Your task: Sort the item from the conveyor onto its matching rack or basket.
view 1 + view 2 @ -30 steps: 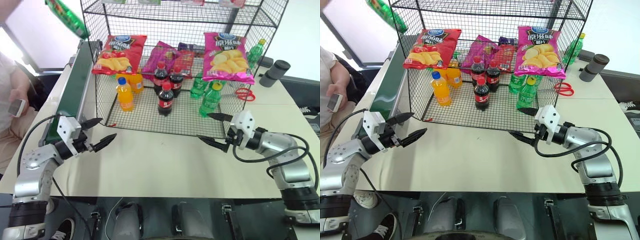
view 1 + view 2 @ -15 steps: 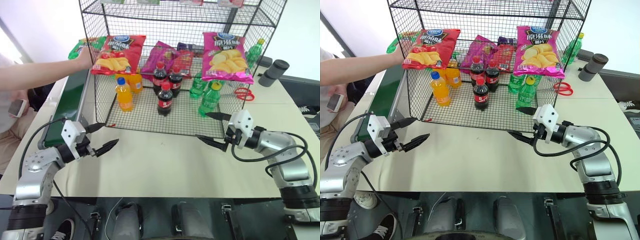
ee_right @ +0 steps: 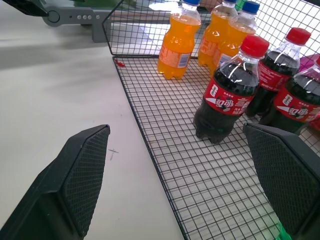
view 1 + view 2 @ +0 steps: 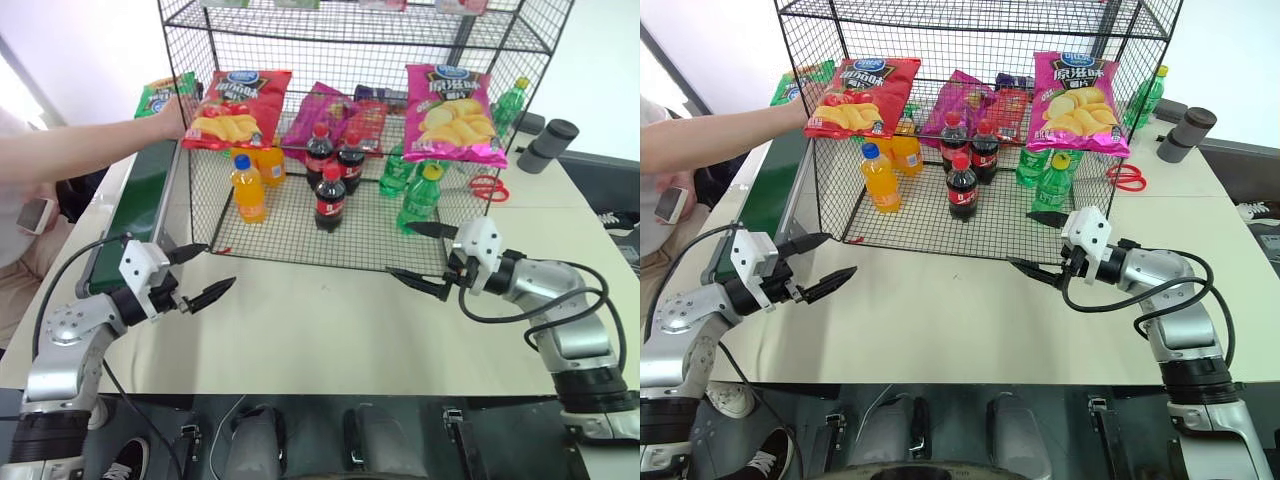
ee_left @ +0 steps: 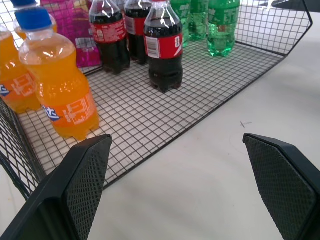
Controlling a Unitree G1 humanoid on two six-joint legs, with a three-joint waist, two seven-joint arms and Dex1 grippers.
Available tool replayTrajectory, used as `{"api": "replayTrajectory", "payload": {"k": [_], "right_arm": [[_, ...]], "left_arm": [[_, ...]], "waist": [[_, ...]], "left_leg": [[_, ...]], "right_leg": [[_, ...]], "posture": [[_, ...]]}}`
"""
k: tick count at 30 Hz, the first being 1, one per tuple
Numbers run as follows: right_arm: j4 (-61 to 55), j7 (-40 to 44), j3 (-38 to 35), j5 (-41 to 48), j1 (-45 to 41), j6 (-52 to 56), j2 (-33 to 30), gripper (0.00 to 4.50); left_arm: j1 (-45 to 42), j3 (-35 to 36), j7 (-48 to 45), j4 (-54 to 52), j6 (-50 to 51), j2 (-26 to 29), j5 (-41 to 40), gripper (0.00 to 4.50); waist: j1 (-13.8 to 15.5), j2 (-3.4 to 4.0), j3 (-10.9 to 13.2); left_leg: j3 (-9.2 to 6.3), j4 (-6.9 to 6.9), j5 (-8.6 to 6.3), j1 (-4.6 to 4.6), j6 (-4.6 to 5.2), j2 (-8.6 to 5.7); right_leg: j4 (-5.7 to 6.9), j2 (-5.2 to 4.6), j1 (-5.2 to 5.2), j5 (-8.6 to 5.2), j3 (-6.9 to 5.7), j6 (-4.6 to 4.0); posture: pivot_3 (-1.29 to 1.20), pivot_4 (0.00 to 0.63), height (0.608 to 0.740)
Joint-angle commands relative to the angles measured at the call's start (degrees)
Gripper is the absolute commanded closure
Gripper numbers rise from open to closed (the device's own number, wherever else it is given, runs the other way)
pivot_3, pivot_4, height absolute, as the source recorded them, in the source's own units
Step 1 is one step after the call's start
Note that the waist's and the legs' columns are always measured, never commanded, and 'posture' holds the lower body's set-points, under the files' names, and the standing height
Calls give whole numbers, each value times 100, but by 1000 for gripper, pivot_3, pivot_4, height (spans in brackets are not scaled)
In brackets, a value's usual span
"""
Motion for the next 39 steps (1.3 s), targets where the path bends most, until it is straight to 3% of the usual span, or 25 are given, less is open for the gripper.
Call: {"api": "replayTrajectory", "payload": {"k": [1, 39], "right_arm": [[-55, 9, -40, 26, -129, -85, 13, 49], [-54, 74, 216, -35, -399, -4, 154, 49]], "left_arm": [[27, 187, 0, -80, -122, 80, -33, 0], [382, 474, -10, -268, -718, 175, -88, 0]], "waist": [[0, 0, 0], [-7, 0, 0]], "left_leg": [[0, 0, 0, 0, 0, 0], [6, -1, 0, 0, 0, 3]], "right_leg": [[0, 0, 0, 0, 0, 0], [1, 0, -3, 0, 0, 0]], "posture": [[0, 150, 740], [0, 150, 740]]}}
